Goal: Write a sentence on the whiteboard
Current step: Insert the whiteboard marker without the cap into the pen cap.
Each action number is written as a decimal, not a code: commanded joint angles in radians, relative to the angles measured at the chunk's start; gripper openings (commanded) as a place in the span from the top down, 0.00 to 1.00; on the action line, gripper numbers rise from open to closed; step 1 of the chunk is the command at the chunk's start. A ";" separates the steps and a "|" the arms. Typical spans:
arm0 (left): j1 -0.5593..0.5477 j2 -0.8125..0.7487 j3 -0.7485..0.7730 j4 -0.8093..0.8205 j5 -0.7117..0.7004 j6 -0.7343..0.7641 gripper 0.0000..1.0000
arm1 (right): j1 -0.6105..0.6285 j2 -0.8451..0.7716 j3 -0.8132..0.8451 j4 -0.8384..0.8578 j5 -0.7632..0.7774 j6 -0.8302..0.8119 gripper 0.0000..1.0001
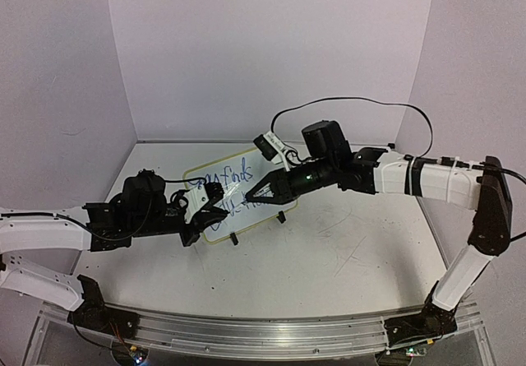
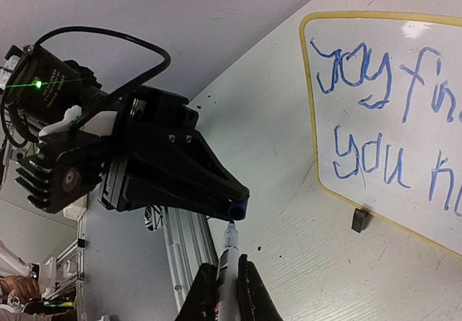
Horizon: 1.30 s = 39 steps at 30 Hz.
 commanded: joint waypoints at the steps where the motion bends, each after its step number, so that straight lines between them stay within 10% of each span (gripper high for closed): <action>1: -0.003 -0.021 -0.010 0.031 0.020 0.018 1.00 | 0.005 0.020 0.053 0.031 0.013 0.010 1.00; 39: -0.003 0.009 0.043 0.009 0.001 0.027 1.00 | 0.088 0.206 0.125 0.017 -0.006 0.049 1.00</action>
